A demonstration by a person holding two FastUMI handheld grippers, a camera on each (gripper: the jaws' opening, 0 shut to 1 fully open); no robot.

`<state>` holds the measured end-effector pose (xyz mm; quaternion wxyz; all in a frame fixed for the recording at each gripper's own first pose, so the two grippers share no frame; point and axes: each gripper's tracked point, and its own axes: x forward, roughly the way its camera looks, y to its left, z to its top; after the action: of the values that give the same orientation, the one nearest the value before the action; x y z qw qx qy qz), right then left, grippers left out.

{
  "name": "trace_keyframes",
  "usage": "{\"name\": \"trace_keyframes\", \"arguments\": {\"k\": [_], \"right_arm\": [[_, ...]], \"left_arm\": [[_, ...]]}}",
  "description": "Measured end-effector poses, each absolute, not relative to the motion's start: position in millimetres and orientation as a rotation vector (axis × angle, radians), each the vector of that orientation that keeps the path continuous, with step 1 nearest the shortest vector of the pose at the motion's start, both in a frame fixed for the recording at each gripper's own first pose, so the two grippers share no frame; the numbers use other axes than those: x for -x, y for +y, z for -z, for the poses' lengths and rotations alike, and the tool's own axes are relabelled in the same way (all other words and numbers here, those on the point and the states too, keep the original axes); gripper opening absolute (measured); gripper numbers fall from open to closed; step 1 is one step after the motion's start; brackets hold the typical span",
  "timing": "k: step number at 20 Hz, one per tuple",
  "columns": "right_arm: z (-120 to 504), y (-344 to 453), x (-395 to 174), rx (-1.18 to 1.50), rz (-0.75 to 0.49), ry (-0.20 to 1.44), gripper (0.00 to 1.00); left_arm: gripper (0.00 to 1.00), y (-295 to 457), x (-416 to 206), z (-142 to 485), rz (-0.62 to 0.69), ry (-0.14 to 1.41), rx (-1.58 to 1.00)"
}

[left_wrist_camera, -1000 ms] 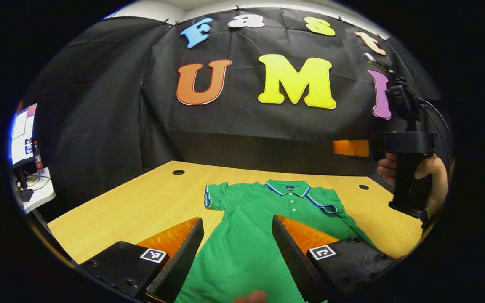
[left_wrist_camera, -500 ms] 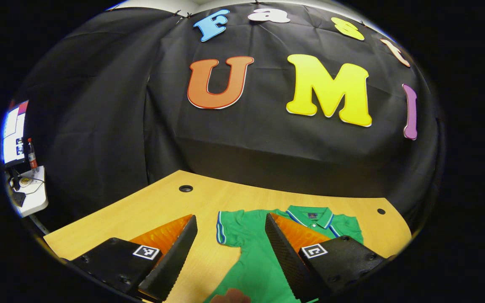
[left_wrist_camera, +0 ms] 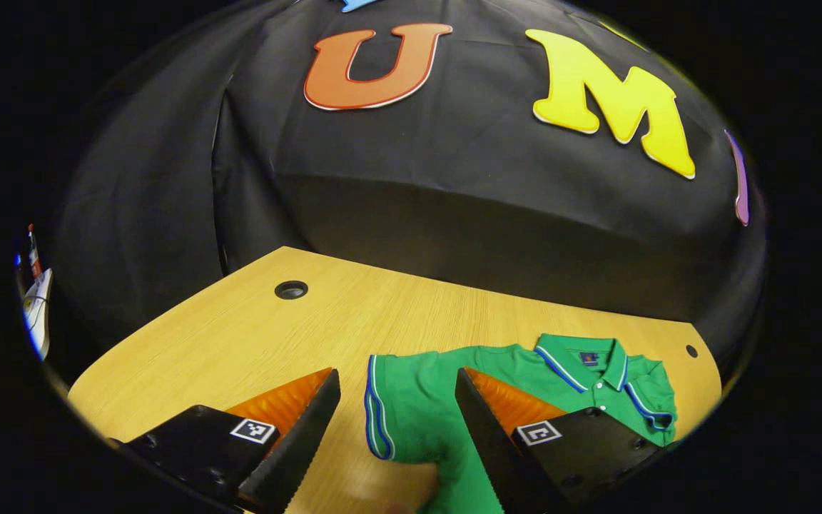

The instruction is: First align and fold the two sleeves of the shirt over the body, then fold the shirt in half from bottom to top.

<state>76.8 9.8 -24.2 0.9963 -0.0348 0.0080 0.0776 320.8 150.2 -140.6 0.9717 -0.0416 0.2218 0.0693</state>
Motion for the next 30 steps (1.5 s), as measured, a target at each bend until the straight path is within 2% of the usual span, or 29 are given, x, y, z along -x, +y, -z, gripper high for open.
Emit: {"name": "trace_keyframes", "arguments": {"k": [3,4,5,6,11,12,13,14,16,24,30], "right_arm": [[27,-7,-85,0.049,-0.127,0.008,0.94],[30,-10,-88,0.030,-0.125,0.009,0.93],[33,-11,-91,0.009,-0.133,0.010,0.97],[35,-10,-93,-0.012,-0.145,0.015,0.95],[48,-18,-104,-0.047,-0.156,0.040,0.94],[50,-19,-106,-0.047,-0.154,0.044,0.94],[52,-19,-106,-0.050,-0.155,0.049,0.94],[54,-20,-107,-0.052,-0.155,0.054,0.95],[54,-22,-108,-0.056,-0.154,0.053,0.94],[55,-25,-110,-0.080,-0.146,0.056,0.95],[62,-29,-115,-0.102,-0.136,0.085,0.95]], "left_arm": [[1.00,145,-330,172,-0.119,0.528,0.091],[0.97,147,-330,185,-0.122,0.566,0.086],[0.93,151,-329,193,-0.138,0.591,0.094],[0.81,151,-330,197,-0.143,0.599,0.121],[0.50,159,-329,214,-0.166,0.646,0.189],[0.35,161,-332,213,-0.171,0.643,0.184],[0.31,158,-332,213,-0.169,0.651,0.194],[0.21,159,-331,211,-0.176,0.650,0.191],[0.11,164,-333,208,-0.193,0.637,0.176],[0.07,138,-336,181,-0.150,0.607,0.119],[0.07,85,-343,170,-0.097,0.601,0.022]]}}
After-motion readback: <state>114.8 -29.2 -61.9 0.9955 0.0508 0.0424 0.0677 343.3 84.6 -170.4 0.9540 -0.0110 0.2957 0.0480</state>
